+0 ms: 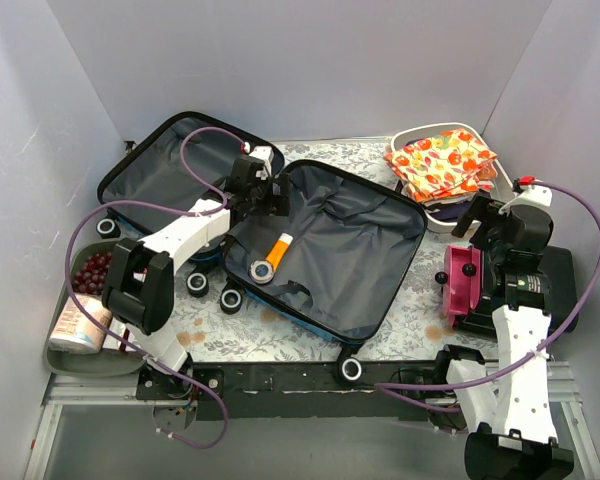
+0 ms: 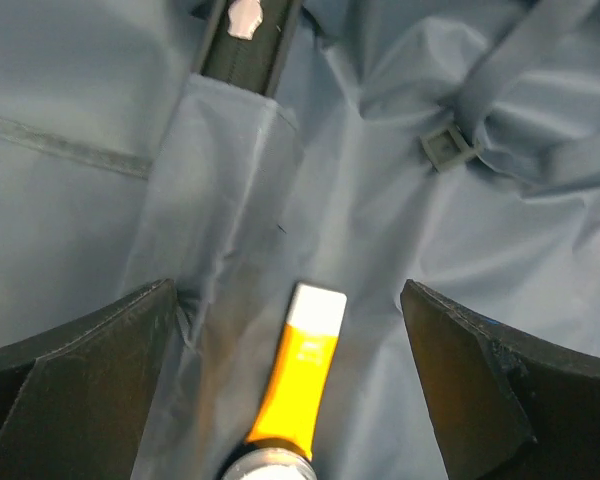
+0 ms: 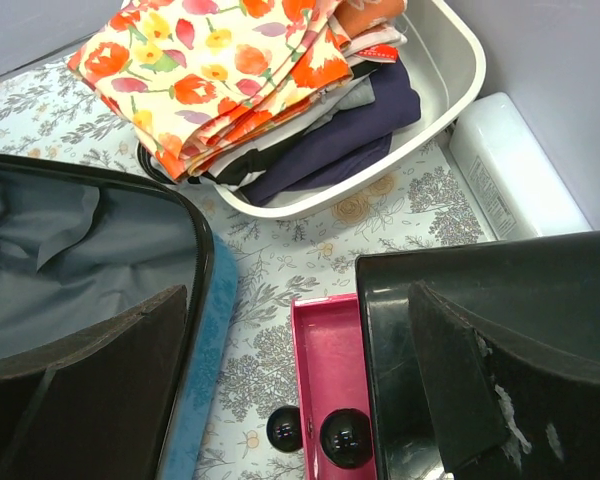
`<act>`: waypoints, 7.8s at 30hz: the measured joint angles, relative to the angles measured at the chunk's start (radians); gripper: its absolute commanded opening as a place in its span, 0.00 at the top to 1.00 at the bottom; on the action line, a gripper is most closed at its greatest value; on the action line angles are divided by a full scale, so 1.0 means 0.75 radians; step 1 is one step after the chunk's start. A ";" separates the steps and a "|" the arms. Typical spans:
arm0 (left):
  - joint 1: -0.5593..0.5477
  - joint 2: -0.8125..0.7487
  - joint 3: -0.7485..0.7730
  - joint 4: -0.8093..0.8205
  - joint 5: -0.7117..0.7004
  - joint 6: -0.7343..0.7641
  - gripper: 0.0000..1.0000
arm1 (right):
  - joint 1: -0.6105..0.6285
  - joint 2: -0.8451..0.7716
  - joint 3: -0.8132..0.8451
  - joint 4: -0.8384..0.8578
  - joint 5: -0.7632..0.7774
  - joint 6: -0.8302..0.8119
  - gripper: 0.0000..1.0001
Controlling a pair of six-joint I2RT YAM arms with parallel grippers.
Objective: Open, take out, and arrange the luggage
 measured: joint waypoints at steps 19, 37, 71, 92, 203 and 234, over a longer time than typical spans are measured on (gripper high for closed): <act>0.034 0.074 0.114 -0.075 -0.022 0.017 0.09 | 0.000 -0.002 -0.052 -0.003 0.051 -0.055 0.02; -0.006 0.069 -0.061 -0.086 0.133 -0.088 0.16 | 0.003 -0.053 -0.070 0.008 0.069 -0.059 0.02; -0.077 0.391 0.082 -0.202 -0.002 -0.220 0.71 | 0.024 -0.141 -0.131 0.028 0.143 -0.086 0.02; -0.060 0.182 0.112 -0.220 -0.022 -0.365 1.00 | 0.065 -0.245 -0.176 0.126 -0.119 -0.188 0.02; -0.034 -0.375 -0.126 -0.405 -0.245 -0.669 0.02 | 0.429 0.585 0.253 -0.821 0.400 0.134 0.91; -0.034 -0.403 -0.129 -0.397 -0.271 -0.641 0.02 | 0.265 0.622 0.256 -0.759 0.306 0.049 0.94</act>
